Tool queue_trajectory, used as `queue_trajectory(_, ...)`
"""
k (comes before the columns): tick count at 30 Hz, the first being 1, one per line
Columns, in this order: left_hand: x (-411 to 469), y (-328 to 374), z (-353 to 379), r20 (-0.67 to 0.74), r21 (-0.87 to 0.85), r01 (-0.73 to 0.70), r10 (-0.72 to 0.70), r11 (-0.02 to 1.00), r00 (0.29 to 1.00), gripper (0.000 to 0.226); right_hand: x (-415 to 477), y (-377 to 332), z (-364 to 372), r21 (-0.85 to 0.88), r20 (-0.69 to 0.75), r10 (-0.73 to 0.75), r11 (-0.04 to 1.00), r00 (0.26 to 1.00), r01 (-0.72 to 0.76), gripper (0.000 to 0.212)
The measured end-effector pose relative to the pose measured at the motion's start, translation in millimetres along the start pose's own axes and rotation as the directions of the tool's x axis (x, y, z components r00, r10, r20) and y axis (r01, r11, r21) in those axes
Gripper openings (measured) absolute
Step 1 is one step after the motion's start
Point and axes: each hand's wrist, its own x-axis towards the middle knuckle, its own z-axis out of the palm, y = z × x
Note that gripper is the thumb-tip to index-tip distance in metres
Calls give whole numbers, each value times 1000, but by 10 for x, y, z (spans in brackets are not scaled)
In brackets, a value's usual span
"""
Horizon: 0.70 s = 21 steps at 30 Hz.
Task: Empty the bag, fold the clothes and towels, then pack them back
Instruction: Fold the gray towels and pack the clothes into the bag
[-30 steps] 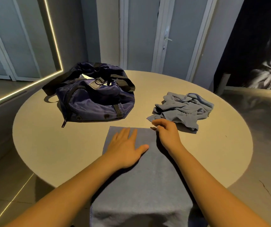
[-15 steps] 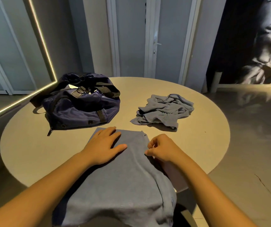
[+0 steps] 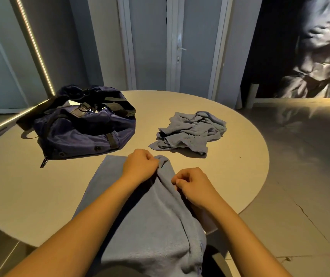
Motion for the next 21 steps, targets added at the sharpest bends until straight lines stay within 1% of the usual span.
queue_trajectory(2, -34, -105, -106, 50, -241, 44, -33, 970, 998, 19, 55, -10, -26, -8, 9, 23, 1000, 1000, -23, 23)
queue_trajectory(4, -82, -198, -190, 120, -440, 85, -36, 894, 992, 13, 140, -49, -42, -67, 15, 14, 998, 1000, -13, 15)
queue_trajectory(6, -87, -271, -248, 169, -561, 116, -23, 820, 985, 7, 226, -107, -48, -143, 30, -20, 989, 999, 24, 9)
queue_trajectory(8, -88, -316, -264, 173, -590, 97, 8, 801, 985, 11, 291, -168, -53, -212, 91, -38, 976, 995, 56, 8)
queue_trajectory(10, -96, -342, -252, 158, -575, 57, 43, 816, 986, 16, 332, -191, -42, -293, 149, -37, 953, 988, 79, 9)
queue_trajectory(12, -110, -348, -241, 139, -558, 10, 82, 830, 987, 18, 348, -190, -15, -357, 172, -48, 928, 984, 107, 7)
queue_trajectory(15, -105, -386, -220, 107, -536, -40, 115, 843, 988, 17, 345, -184, 33, -385, 215, -80, 909, 973, 160, 11)
queue_trajectory(17, -115, -404, -213, 95, -531, -56, 125, 845, 988, 16, 335, -192, -11, -325, 233, -83, 932, 969, 158, 14)
queue_trajectory(21, -147, -400, -224, 98, -548, -69, 146, 834, 984, 15, 308, -224, -248, -83, 205, -87, 991, 975, 106, 13)
